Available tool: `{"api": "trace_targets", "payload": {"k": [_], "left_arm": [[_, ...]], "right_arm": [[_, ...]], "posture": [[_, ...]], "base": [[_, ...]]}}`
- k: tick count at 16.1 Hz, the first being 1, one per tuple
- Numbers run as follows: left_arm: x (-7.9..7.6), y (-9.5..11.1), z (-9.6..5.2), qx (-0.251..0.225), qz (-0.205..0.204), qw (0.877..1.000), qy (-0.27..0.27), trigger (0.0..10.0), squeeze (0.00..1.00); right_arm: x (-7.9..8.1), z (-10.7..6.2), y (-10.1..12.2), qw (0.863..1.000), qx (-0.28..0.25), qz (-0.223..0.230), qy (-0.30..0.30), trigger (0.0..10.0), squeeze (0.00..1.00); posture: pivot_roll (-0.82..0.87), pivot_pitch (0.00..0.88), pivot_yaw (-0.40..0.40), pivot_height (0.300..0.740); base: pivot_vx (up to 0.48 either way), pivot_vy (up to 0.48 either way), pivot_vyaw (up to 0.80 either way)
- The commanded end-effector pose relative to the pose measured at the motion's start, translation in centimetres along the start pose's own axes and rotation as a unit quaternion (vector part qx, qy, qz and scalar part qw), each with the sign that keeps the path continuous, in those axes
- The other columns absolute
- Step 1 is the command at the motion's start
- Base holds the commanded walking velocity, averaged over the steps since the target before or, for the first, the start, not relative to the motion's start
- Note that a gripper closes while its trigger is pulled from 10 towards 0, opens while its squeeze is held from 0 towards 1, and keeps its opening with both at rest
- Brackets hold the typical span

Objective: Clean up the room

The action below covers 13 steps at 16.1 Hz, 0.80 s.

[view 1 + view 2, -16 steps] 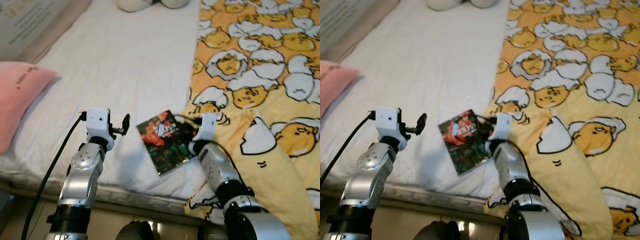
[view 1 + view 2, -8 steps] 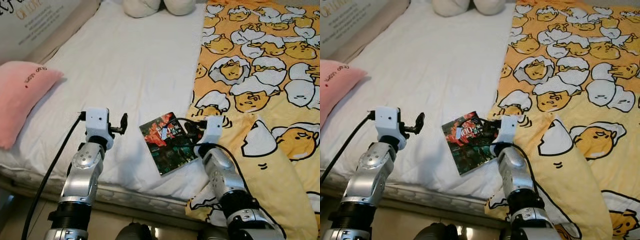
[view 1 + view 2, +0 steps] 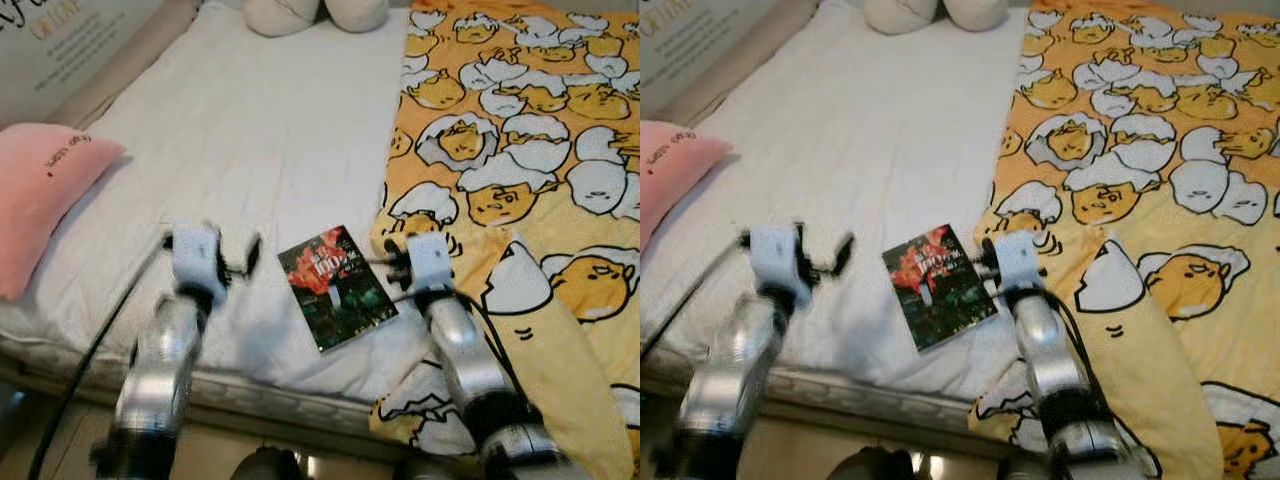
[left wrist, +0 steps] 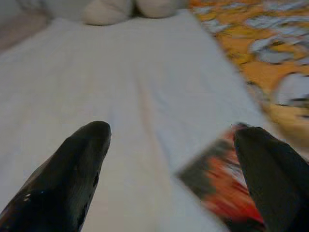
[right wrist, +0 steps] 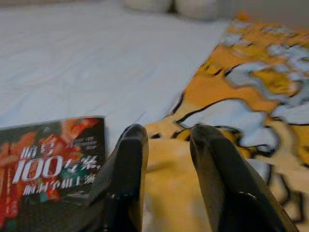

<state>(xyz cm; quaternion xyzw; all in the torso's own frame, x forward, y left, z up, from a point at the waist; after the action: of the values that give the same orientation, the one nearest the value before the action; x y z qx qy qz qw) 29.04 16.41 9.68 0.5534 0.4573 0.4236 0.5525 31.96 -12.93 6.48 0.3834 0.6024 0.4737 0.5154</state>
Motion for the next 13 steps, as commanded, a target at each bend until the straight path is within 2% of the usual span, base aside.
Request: {"api": "trace_targets", "payload": {"k": [1, 2, 3, 4, 5, 6, 7, 8, 9, 10, 11, 12, 13], "left_arm": [[-0.5, 0.5, -1.2, -0.025, 0.01, 1.0, 0.003, 10.0, 0.0], [-0.9, 0.7, -1.4, -0.027, 0.013, 0.999, 0.014, 10.0, 0.0], [-1.7, 0.7, -1.3, -0.024, -0.03, 0.999, 0.028, 10.0, 0.0], [-2.4, 0.4, -1.0, -0.027, -0.044, 0.999, 0.014, 10.0, 1.0], [-2.7, 0.3, -0.9, -0.024, -0.04, 0.999, 0.005, 10.0, 1.0], [-2.9, 0.3, -0.9, -0.024, -0.054, 0.998, -0.001, 10.0, 1.0], [-3.0, 0.3, -1.3, -0.028, -0.045, 0.999, -0.004, 10.0, 1.0], [-2.8, 0.0, -2.4, -0.03, -0.042, 0.999, 0.0, 10.0, 1.0], [-2.7, -0.7, -3.6, -0.02, -0.051, 0.998, 0.009, 10.0, 1.0], [-2.9, -2.0, -4.0, 0.002, -0.062, 0.998, 0.026, 10.0, 1.0], [-3.0, -2.5, -4.0, 0.009, -0.067, 0.997, 0.034, 10.0, 1.0], [-3.5, -2.4, -2.2, 0.002, -0.069, 0.997, 0.047, 10.0, 0.0], [-3.7, -2.2, -1.6, 0.001, -0.062, 0.997, 0.049, 10.0, 0.0]], "right_arm": [[-0.9, -1.4, 0.3, 0.998, -0.033, 0.021, -0.046, 10.0, 1.0], [-1.0, -2.1, 0.2, 0.998, -0.038, 0.02, -0.054, 10.0, 1.0], [-0.7, -2.9, -0.2, 0.997, -0.036, 0.022, -0.057, 10.0, 1.0], [0.1, -3.1, -0.5, 0.998, -0.029, 0.028, -0.052, 10.0, 1.0], [0.6, -3.1, -0.5, 0.998, -0.028, 0.036, -0.046, 10.0, 1.0], [0.7, -3.1, -0.4, 0.997, -0.028, 0.044, -0.048, 10.0, 1.0], [0.2, -3.5, -0.3, 0.995, -0.024, 0.058, -0.072, 10.0, 1.0], [-0.2, -4.4, 0.0, 0.994, -0.028, 0.063, -0.083, 10.0, 1.0], [-0.3, -5.5, 0.5, 0.995, -0.035, 0.052, -0.074, 10.0, 1.0], [-0.7, -6.6, 0.5, 0.997, -0.032, 0.03, -0.056, 10.0, 1.0], [-0.8, -6.9, 0.4, 0.998, -0.029, 0.023, -0.048, 10.0, 1.0], [-1.3, -6.5, -0.5, 1.0, -0.001, -0.001, -0.026, 10.0, 1.0], [-1.5, -6.1, -0.4, 1.0, 0.001, 0.001, -0.02, 10.0, 0.0]], "posture": [[-0.04, 0.082, 0.075, 0.74], [-0.04, 0.083, 0.075, 0.74], [-0.04, 0.077, 0.072, 0.74], [-0.05, 0.076, 0.074, 0.74], [-0.05, 0.076, 0.074, 0.74], [-0.06, 0.065, 0.071, 0.74], [-0.06, 0.055, 0.06, 0.74], [-0.07, 0.048, 0.054, 0.74], [-0.08, 0.044, 0.046, 0.74], [-0.12, 0.033, 0.005, 0.74], [-0.12, 0.033, 0.005, 0.74], [-0.14, 0.031, -0.03, 0.74], [-0.15, 0.029, -0.036, 0.74]], "base": [[0.0, 0.0, 0.0], [0.0, 0.0, 0.0], [0.0, 0.0, 0.0], [0.0, 0.0, 0.0], [0.0, 0.0, 0.0], [0.0, 0.0, 0.0], [0.0, 0.0, 0.0], [0.0, 0.0, 0.0], [0.0, 0.0, 0.0], [0.0, 0.0, 0.0], [0.0, 0.0, 0.0], [0.0, 0.0, 0.0], [0.0, 0.0, 0.0]]}}
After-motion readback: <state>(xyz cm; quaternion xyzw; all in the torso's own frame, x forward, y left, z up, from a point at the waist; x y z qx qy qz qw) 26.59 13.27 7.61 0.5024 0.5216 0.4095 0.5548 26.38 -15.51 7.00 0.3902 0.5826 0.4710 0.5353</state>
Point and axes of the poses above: a point about 5 cm out from each wrist's last joint towards the gripper, its own z axis pointing out of the wrist towards the gripper, its own y axis along the axis of the wrist's last joint, x = y × z, the point moved 1 cm from there along z, pointing out of the wrist towards the gripper, and after that the axes turned 5 degrees about -z, right-handed, at the moved point
